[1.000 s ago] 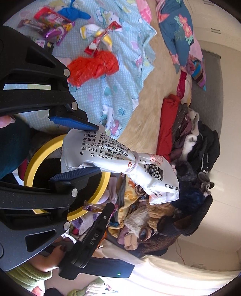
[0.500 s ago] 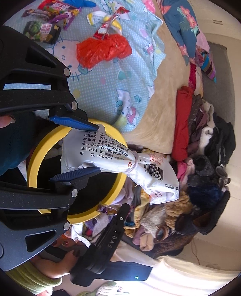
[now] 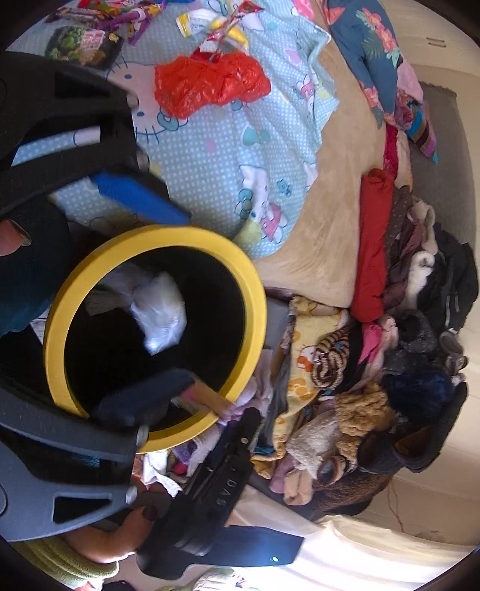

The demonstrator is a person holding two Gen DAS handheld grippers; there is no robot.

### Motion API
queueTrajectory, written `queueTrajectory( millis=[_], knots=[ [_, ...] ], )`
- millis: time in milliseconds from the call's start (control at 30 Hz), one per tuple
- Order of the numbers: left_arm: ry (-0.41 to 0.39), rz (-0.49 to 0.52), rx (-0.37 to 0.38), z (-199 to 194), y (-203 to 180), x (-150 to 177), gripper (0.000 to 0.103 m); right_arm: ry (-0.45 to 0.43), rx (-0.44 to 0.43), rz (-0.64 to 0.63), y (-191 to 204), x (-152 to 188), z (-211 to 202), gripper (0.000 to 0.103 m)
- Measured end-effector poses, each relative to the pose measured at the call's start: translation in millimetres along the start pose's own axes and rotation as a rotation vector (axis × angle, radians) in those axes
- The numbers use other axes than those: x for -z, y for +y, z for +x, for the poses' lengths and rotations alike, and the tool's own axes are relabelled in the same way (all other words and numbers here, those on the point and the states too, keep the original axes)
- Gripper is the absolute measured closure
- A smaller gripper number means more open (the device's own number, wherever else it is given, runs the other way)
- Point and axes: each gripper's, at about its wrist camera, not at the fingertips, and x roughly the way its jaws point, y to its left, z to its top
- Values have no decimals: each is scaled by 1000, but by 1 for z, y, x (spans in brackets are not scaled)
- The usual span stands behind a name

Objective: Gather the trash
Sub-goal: 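Open both grippers over the bin, dropping the bag and wrapper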

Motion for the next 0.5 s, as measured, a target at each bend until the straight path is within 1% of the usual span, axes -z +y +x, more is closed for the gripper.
queueTrajectory(
  millis=[67, 100, 267, 500],
  knots=[
    [-17, 0, -12, -3, 3, 0, 14, -14, 6, -12, 2, 1, -1, 56],
    [-29, 3, -21, -6, 4, 0, 12, -22, 7, -24, 5, 1, -2, 53],
    [-57, 3, -58, -15, 12, 0, 11, -36, -4, -42, 13, 3, -3, 46],
    [-101, -7, -94, -30, 25, -1, 11, -38, -24, -78, 27, 5, -4, 43]
  ],
)
